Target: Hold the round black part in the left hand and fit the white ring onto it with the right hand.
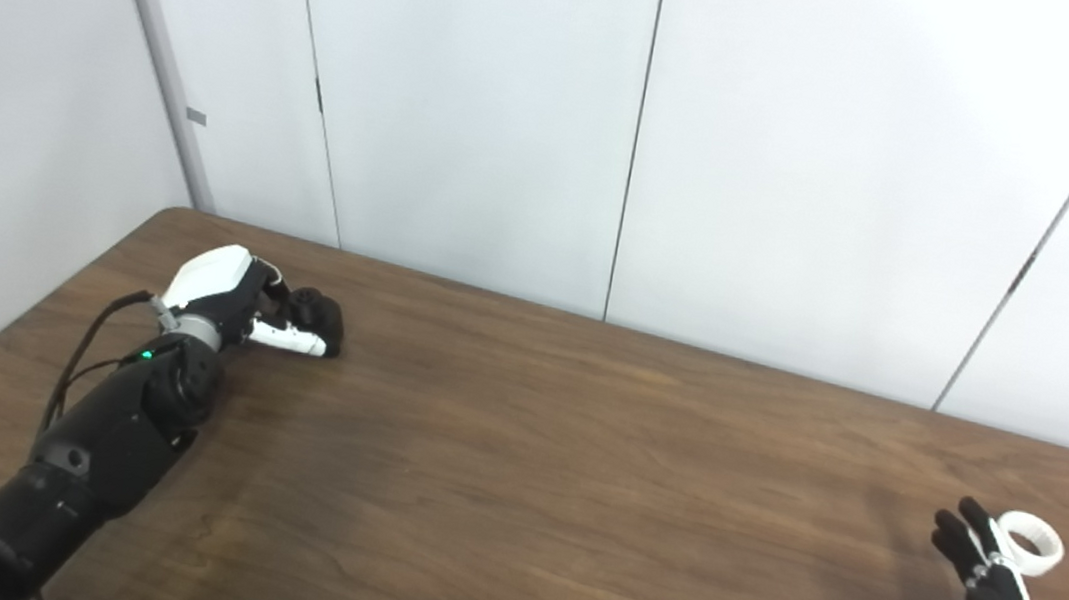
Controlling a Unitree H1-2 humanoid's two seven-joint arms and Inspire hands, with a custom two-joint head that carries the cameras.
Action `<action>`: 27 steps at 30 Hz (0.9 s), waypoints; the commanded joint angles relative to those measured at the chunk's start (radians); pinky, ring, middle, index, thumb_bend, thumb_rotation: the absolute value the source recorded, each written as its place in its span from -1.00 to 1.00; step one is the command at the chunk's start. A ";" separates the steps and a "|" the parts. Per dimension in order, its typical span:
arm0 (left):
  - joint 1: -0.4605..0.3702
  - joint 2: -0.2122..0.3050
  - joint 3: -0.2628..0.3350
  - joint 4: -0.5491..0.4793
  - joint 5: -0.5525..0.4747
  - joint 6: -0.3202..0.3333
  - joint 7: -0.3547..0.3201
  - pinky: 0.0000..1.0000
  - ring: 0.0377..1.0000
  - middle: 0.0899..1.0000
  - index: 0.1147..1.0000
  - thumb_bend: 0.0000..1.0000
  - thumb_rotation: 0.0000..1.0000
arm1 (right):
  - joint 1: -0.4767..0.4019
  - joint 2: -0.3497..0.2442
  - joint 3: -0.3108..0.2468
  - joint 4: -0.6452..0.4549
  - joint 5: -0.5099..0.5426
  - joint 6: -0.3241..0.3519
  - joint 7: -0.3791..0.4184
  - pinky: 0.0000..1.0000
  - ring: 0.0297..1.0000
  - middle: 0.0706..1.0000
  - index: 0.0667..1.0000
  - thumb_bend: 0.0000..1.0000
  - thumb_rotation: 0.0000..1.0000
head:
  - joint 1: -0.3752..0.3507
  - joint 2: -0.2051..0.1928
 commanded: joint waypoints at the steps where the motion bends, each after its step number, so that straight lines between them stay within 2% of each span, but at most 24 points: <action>1: -0.023 0.039 0.008 -0.041 0.024 -0.028 0.038 1.00 0.78 0.44 -0.17 0.04 -0.91 | 0.045 0.038 0.018 0.048 0.011 -0.012 -0.007 0.92 0.79 0.77 0.84 0.29 0.94 | -0.001 0.001; 11: 0.056 -0.004 0.024 -0.211 0.016 -0.026 0.028 1.00 0.79 0.42 -0.17 0.04 -0.91 | 0.044 0.042 0.021 0.044 0.008 -0.004 -0.008 0.95 0.81 0.78 0.84 0.31 0.94 | -0.012 0.006; 15: 0.093 -0.023 -0.006 -0.302 0.050 -0.003 0.004 1.00 0.77 0.43 -0.17 0.05 -0.91 | 0.046 0.044 0.021 0.035 0.011 0.002 -0.008 0.96 0.81 0.78 0.85 0.31 0.94 | -0.018 0.009; 22: 0.156 -0.068 -0.041 -0.452 0.089 -0.014 -0.028 1.00 0.73 0.42 -0.17 0.05 -0.90 | 0.047 0.051 0.024 0.023 -0.005 0.009 -0.017 0.94 0.81 0.78 0.85 0.32 0.94 | -0.039 0.020; 27: 0.195 -0.094 -0.087 -0.545 0.151 -0.035 -0.049 1.00 0.70 0.42 -0.17 0.05 -0.90 | 0.048 0.061 0.026 0.009 -0.024 0.008 -0.024 0.90 0.78 0.77 0.84 0.27 0.96 | -0.066 0.031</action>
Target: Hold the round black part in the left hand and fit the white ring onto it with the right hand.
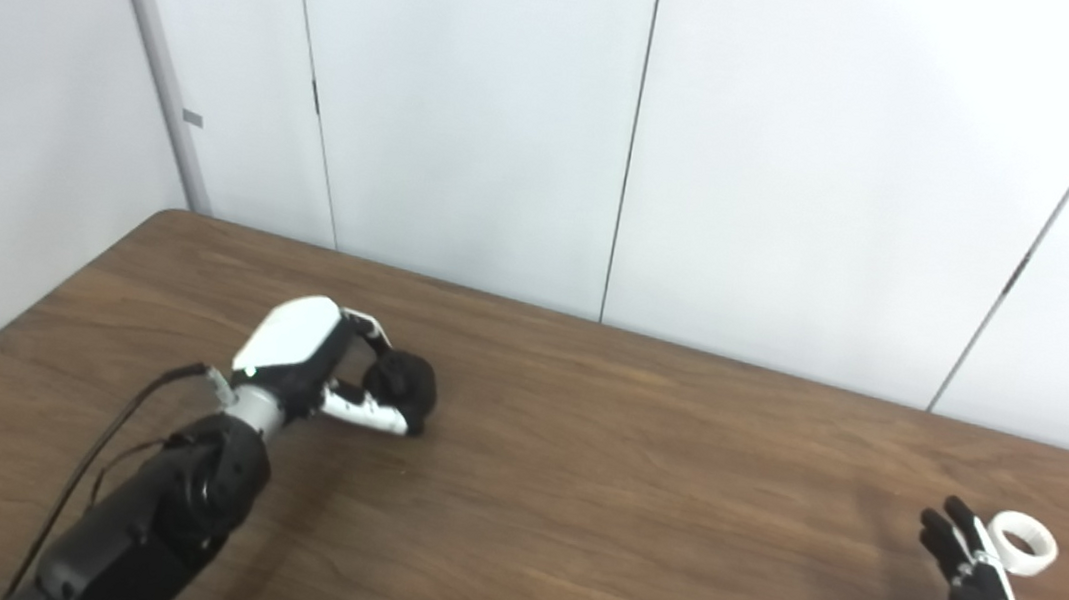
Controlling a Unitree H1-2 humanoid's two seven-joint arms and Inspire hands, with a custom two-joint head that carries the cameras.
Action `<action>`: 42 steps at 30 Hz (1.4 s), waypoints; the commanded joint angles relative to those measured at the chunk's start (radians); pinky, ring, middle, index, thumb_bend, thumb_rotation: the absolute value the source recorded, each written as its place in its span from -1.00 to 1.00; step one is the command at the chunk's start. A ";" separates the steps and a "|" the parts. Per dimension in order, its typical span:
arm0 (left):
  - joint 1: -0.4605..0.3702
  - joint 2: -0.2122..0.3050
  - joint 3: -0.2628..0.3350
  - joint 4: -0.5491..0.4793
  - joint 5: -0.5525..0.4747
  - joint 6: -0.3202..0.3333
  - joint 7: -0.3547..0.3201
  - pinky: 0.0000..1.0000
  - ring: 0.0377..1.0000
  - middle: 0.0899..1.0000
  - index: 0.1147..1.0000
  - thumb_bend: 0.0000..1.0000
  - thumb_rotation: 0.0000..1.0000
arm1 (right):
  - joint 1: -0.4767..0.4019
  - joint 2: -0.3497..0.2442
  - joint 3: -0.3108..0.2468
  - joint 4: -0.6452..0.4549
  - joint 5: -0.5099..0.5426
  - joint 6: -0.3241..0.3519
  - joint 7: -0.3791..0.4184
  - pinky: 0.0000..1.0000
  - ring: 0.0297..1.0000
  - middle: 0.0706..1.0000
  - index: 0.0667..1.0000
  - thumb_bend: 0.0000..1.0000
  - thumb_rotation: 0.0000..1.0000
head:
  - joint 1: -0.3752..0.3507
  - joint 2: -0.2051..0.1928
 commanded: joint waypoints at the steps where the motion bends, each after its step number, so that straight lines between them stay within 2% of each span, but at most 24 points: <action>1: -0.018 0.014 -0.014 -0.064 0.054 -0.034 0.003 1.00 0.70 0.43 -0.17 0.05 -0.90 | 0.044 0.040 0.018 0.027 -0.002 0.003 -0.023 0.92 0.79 0.77 0.85 0.28 0.96 | -0.012 0.001; 4: 0.000 -0.002 -0.038 -0.095 0.090 -0.044 -0.002 0.99 0.68 0.43 -0.17 0.05 -0.90 | 0.044 0.049 0.021 0.013 -0.012 0.015 -0.027 0.95 0.78 0.77 0.84 0.31 0.96 | -0.034 0.006; 10: 0.049 -0.056 -0.049 -0.128 0.101 -0.078 -0.002 1.00 0.71 0.44 -0.17 0.05 -0.89 | 0.048 0.079 0.034 -0.040 -0.031 0.061 -0.040 1.00 0.80 0.78 0.85 0.31 0.94 | -0.091 0.025; 21: 0.152 -0.105 -0.116 -0.193 0.169 -0.151 -0.037 1.00 0.71 0.44 -0.17 0.05 -0.89 | 0.054 0.128 0.064 -0.152 -0.064 0.159 -0.065 1.00 0.86 0.80 0.88 0.12 0.99 | -0.180 0.070; 25: 0.180 -0.119 -0.123 -0.205 0.166 -0.185 -0.045 0.99 0.71 0.46 -0.17 0.05 -0.89 | 0.054 0.136 0.072 -0.182 -0.073 0.180 -0.073 0.99 0.87 0.82 0.89 0.10 1.00 | -0.193 0.086; 30: 0.229 -0.148 -0.126 -0.204 0.160 -0.236 -0.032 0.98 0.70 0.49 -0.17 0.05 -0.90 | 0.055 0.140 0.076 -0.233 -0.083 0.225 -0.083 0.99 0.85 0.82 0.90 0.11 1.00 | -0.205 0.125; 34: 0.258 -0.164 -0.130 -0.198 0.178 -0.261 -0.018 0.95 0.70 0.50 -0.17 0.05 -0.90 | 0.058 0.137 0.078 -0.259 -0.094 0.256 -0.088 0.99 0.87 0.81 0.89 0.09 1.00 | -0.209 0.137; 42: 0.320 -0.191 -0.152 -0.174 0.224 -0.294 0.025 0.99 0.71 0.50 -0.17 0.05 -0.90 | 0.064 0.121 0.073 -0.284 -0.090 0.270 -0.080 0.99 0.85 0.81 0.88 0.15 1.00 | -0.218 0.170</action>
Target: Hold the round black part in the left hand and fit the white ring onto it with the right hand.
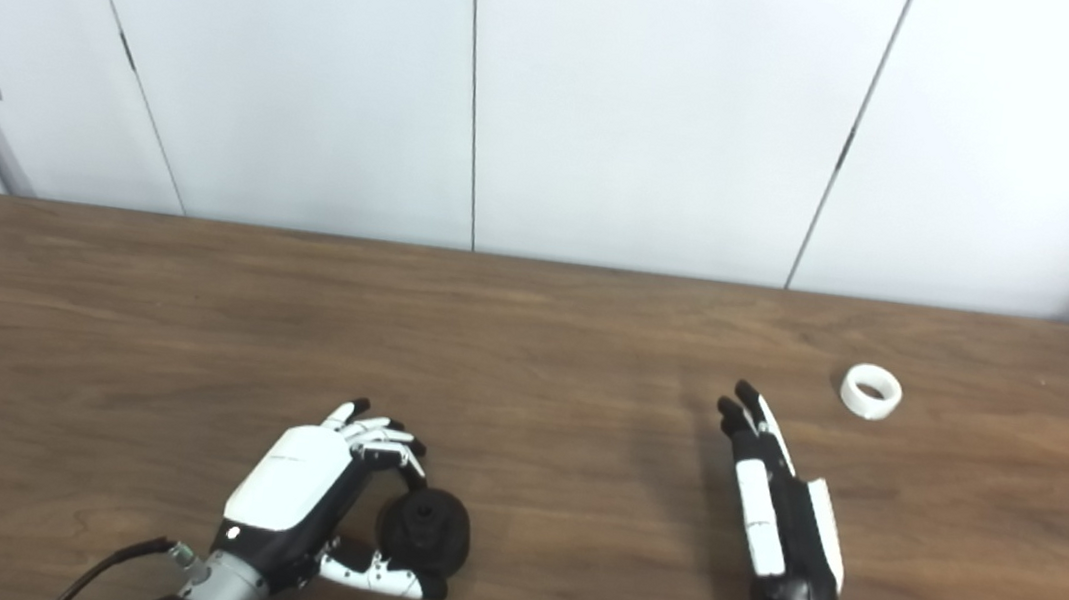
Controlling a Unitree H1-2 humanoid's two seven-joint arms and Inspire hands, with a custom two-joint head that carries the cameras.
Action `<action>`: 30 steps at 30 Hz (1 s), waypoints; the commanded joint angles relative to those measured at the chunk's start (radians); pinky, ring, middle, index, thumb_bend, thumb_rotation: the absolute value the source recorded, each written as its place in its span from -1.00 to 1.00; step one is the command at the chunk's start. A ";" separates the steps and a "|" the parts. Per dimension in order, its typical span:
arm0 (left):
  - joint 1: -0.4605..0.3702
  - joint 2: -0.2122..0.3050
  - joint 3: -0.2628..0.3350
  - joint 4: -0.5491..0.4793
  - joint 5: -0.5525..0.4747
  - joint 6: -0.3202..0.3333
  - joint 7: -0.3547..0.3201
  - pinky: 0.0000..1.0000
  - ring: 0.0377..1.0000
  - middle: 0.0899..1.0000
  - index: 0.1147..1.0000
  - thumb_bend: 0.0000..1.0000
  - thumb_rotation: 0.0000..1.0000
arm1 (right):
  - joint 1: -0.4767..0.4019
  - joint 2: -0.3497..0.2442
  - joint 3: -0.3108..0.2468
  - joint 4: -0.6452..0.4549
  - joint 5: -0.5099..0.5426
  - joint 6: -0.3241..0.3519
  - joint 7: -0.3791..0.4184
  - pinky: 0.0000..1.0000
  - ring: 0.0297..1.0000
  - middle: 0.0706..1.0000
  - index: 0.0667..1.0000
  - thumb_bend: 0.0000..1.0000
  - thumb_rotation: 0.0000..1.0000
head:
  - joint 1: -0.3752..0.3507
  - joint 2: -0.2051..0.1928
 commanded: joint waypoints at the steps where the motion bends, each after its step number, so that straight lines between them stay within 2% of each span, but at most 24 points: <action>1: 0.022 -0.001 -0.011 0.019 0.032 -0.009 0.006 0.99 0.71 0.50 -0.17 0.05 -0.90 | -0.014 -0.007 -0.003 -0.040 0.009 -0.011 -0.002 0.99 0.85 0.81 0.88 0.16 1.00 | -0.001 0.004; 5: 0.039 -0.008 -0.011 0.046 0.041 -0.026 0.042 1.00 0.70 0.49 -0.17 0.05 -0.90 | -0.012 -0.012 -0.009 -0.042 0.024 -0.007 0.002 0.99 0.84 0.81 0.88 0.13 1.00 | -0.002 0.012; 12: 0.052 -0.020 -0.011 0.061 0.039 -0.031 0.056 0.99 0.70 0.49 -0.17 0.05 -0.90 | -0.012 -0.031 -0.018 -0.051 0.034 0.012 0.003 0.97 0.84 0.81 0.86 0.13 0.99 | -0.008 0.022; 15: 0.052 -0.024 -0.011 0.062 0.041 -0.029 0.056 1.00 0.71 0.50 -0.17 0.05 -0.90 | -0.015 -0.046 -0.017 -0.062 0.021 0.024 0.003 0.92 0.85 0.81 0.83 0.07 0.94 | -0.016 0.027; 17: 0.052 -0.026 -0.010 0.065 0.040 -0.028 0.056 1.00 0.71 0.50 -0.17 0.05 -0.90 | -0.021 -0.056 -0.019 -0.061 0.007 0.022 -0.003 0.86 0.84 0.81 0.79 0.06 0.84 | -0.026 0.026; 20: 0.051 -0.026 -0.011 0.070 0.042 -0.027 0.053 1.00 0.72 0.50 -0.17 0.05 -0.90 | -0.037 -0.066 -0.021 -0.067 -0.101 0.038 -0.053 0.72 0.76 0.73 0.65 0.15 0.60 | -0.043 0.028; 24: 0.052 -0.031 -0.016 0.075 0.050 -0.022 0.051 1.00 0.71 0.50 -0.17 0.05 -0.90 | -0.063 -0.098 -0.029 -0.078 -0.210 0.053 -0.089 0.66 0.71 0.68 0.61 0.18 0.42 | -0.069 0.028; 27: 0.051 -0.034 -0.019 0.080 0.048 -0.020 0.046 1.00 0.70 0.49 -0.17 0.05 -0.90 | -0.096 -0.134 -0.050 -0.075 -0.227 0.073 -0.086 0.56 0.66 0.66 0.58 0.19 0.20 | -0.099 0.026; 30: 0.049 -0.030 -0.020 0.077 0.043 -0.020 0.031 0.98 0.70 0.50 -0.17 0.05 -0.90 | -0.125 -0.172 -0.063 -0.056 -0.246 0.073 -0.089 0.51 0.63 0.66 0.57 0.27 0.09 | -0.142 0.015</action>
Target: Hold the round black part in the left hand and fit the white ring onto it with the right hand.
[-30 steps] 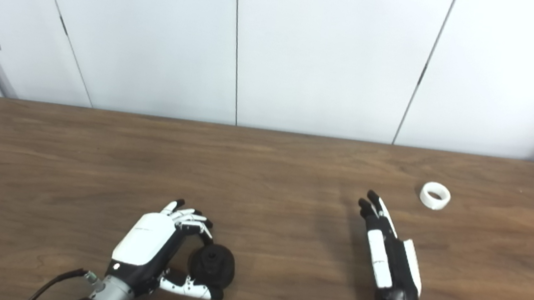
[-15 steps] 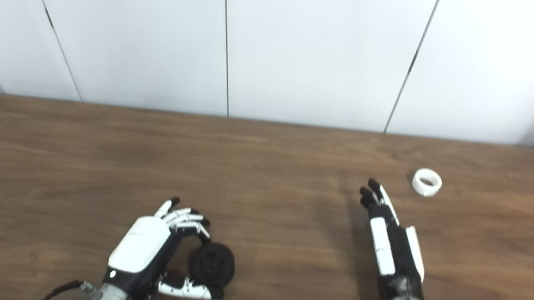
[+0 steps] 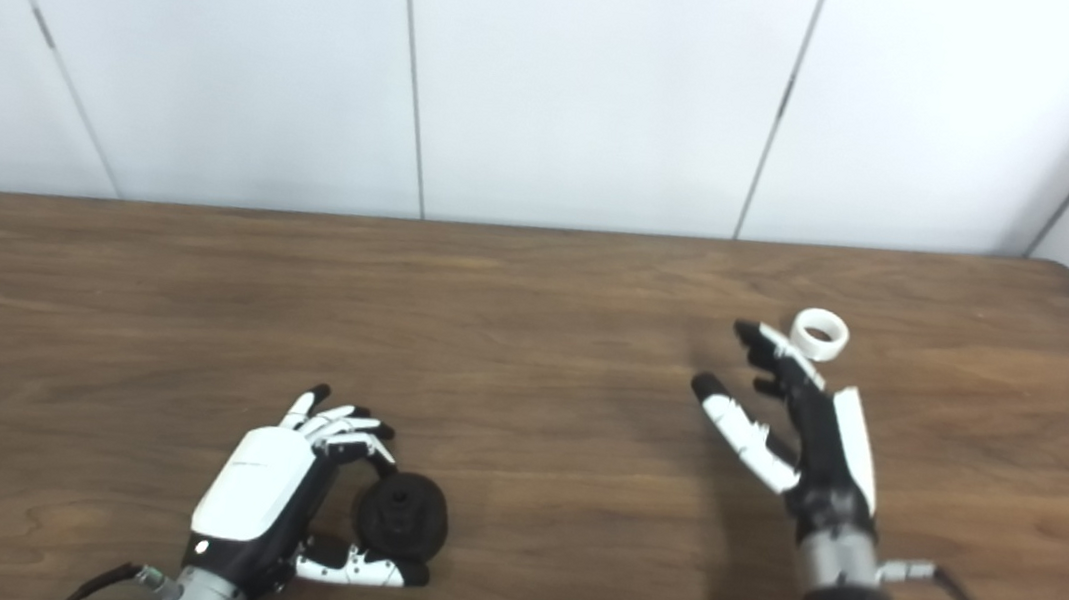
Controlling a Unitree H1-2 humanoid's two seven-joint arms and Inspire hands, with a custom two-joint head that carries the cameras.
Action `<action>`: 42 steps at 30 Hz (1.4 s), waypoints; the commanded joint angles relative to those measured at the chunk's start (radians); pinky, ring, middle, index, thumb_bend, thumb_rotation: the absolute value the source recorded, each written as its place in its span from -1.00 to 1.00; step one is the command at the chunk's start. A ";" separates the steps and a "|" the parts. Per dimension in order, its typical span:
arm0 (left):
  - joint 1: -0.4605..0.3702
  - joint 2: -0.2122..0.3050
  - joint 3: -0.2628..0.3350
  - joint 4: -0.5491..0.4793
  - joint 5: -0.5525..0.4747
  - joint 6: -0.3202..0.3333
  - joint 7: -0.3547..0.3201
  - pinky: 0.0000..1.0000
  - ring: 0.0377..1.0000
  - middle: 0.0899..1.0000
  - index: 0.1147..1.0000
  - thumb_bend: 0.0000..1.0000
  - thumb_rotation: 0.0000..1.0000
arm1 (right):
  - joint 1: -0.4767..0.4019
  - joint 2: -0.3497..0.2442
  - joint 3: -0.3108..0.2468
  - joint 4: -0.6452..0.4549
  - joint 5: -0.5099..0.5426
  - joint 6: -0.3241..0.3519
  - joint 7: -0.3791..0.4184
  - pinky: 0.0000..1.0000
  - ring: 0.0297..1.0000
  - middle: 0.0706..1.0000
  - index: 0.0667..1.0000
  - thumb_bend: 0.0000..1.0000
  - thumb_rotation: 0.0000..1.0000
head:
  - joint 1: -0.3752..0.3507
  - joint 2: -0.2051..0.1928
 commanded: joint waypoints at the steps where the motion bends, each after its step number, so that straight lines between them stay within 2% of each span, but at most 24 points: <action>1: 0.018 0.012 -0.019 0.028 0.025 0.013 -0.048 0.98 0.70 0.49 -0.17 0.05 -0.90 | -0.048 -0.040 -0.013 -0.006 -0.028 -0.018 -0.012 0.55 0.65 0.66 0.58 0.28 0.08 | -0.033 -0.008; 7: 0.009 0.018 -0.022 0.025 0.032 0.007 -0.050 0.97 0.69 0.48 -0.17 0.05 -0.90 | -0.103 -0.119 -0.026 0.049 -0.088 -0.026 -0.028 0.77 0.77 0.74 0.62 0.29 0.06 | -0.072 -0.014; 11: 0.007 0.026 -0.020 0.021 0.024 0.009 -0.062 0.99 0.70 0.47 -0.17 0.05 -0.90 | -0.161 -0.173 -0.036 0.089 -0.123 0.003 -0.020 0.81 0.82 0.79 0.64 0.30 0.00 | -0.077 -0.015; 14: 0.005 0.031 -0.020 0.017 0.023 0.008 -0.067 1.00 0.70 0.48 -0.17 0.05 -0.90 | -0.204 -0.206 -0.034 0.125 -0.144 0.025 -0.015 0.82 0.84 0.81 0.64 0.30 -0.06 | -0.119 -0.015; 19: 0.004 0.038 -0.017 0.024 0.020 -0.004 -0.057 0.98 0.69 0.48 -0.17 0.05 -0.90 | -0.269 -0.236 -0.024 0.238 -0.168 0.004 -0.044 0.80 0.86 0.83 0.61 0.36 -0.19 | -0.153 -0.018; 21: 0.004 0.040 -0.014 0.025 0.019 -0.009 -0.051 0.98 0.69 0.47 -0.17 0.05 -0.90 | -0.301 -0.250 -0.016 0.294 -0.181 0.001 -0.052 0.87 0.89 0.84 0.60 0.40 -0.21 | -0.163 -0.019; 24: 0.004 0.041 -0.008 0.021 0.018 -0.010 -0.051 0.96 0.68 0.47 -0.17 0.05 -0.90 | -0.338 -0.272 0.007 0.354 -0.206 0.000 -0.054 0.98 0.91 0.85 0.60 0.42 -0.29 | -0.173 -0.021; 27: 0.005 0.042 -0.006 0.013 0.024 -0.006 -0.057 0.95 0.68 0.46 -0.17 0.05 -0.90 | -0.370 -0.298 0.037 0.398 -0.229 0.012 -0.038 1.00 0.93 0.88 0.58 0.46 -0.36 | -0.177 -0.019; 36: 0.010 0.041 -0.002 0.003 0.022 -0.002 -0.065 0.95 0.68 0.45 -0.17 0.05 -0.90 | -0.453 -0.358 0.133 0.507 -0.286 0.116 0.056 1.00 1.00 0.94 0.53 0.63 -0.27 | -0.177 -0.017; 42: 0.015 0.043 0.000 -0.006 0.023 -0.005 -0.066 0.94 0.67 0.45 -0.17 0.05 -0.90 | -0.479 -0.380 0.177 0.555 -0.310 0.143 0.080 1.00 1.00 0.94 0.48 0.69 -0.26 | -0.177 -0.014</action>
